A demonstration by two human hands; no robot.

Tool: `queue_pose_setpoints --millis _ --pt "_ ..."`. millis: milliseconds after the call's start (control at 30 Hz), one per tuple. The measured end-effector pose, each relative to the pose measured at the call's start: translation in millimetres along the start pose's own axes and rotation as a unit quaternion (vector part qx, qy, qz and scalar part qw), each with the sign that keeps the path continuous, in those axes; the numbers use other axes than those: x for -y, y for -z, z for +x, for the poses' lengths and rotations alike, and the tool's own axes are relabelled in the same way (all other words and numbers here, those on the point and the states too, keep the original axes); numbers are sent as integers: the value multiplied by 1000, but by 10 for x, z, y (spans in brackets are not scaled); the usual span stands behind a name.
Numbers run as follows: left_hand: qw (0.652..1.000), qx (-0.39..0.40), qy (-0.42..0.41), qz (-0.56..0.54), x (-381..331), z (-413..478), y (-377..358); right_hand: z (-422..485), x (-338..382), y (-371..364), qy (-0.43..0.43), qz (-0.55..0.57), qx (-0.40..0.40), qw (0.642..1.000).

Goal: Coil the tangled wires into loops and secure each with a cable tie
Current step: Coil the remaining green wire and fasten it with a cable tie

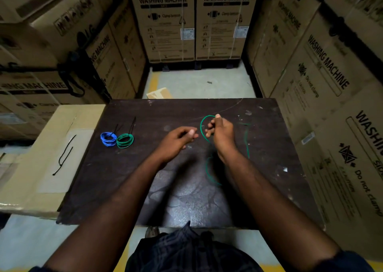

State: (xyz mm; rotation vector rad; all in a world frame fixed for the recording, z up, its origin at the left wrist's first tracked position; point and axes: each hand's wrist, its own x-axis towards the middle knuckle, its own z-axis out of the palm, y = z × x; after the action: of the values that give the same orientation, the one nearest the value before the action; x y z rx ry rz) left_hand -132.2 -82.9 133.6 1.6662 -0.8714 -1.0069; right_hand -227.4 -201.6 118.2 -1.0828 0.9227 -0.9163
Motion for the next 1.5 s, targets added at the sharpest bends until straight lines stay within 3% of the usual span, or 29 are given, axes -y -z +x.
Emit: queue_pose_setpoints --millis 100,233,333,433,533,667,733,867,1033,1167,1333,1500 --pt "1000 3 -13 10 20 5 -101 6 4 -11 31 -71 19 997" --pt "998 -3 37 -56 23 -25 -150 12 -54 21 61 -138 36 988" --pt "975 -70 55 -205 -54 -24 -137 6 -62 46 52 -154 48 986" --pt "930 -167 51 -322 -149 22 -5 -87 -6 67 0 -133 174 976" --pt "951 -228 10 -206 -158 101 153 -283 78 31 -95 -112 339 929" --pt "964 -260 -43 -27 -44 212 318 -434 195 -44 -153 -27 403 902" --pt "970 -233 -54 31 67 205 348 -464 312 -83 -188 36 427 884" --pt "989 -136 -54 36 271 109 262 -407 544 -155 -200 174 400 877" --pt "995 -84 -53 9 171 17 191 -287 632 -284 -179 315 311 878" --pt "994 -66 -74 46 -14 -69 273 -113 669 -491 -126 368 228 892" --pt "961 -120 -116 219 -174 -120 520 4 557 -823 -22 204 168 964" --pt "957 -155 -117 215 -248 -128 858 83 374 -1204 76 18 152 985"
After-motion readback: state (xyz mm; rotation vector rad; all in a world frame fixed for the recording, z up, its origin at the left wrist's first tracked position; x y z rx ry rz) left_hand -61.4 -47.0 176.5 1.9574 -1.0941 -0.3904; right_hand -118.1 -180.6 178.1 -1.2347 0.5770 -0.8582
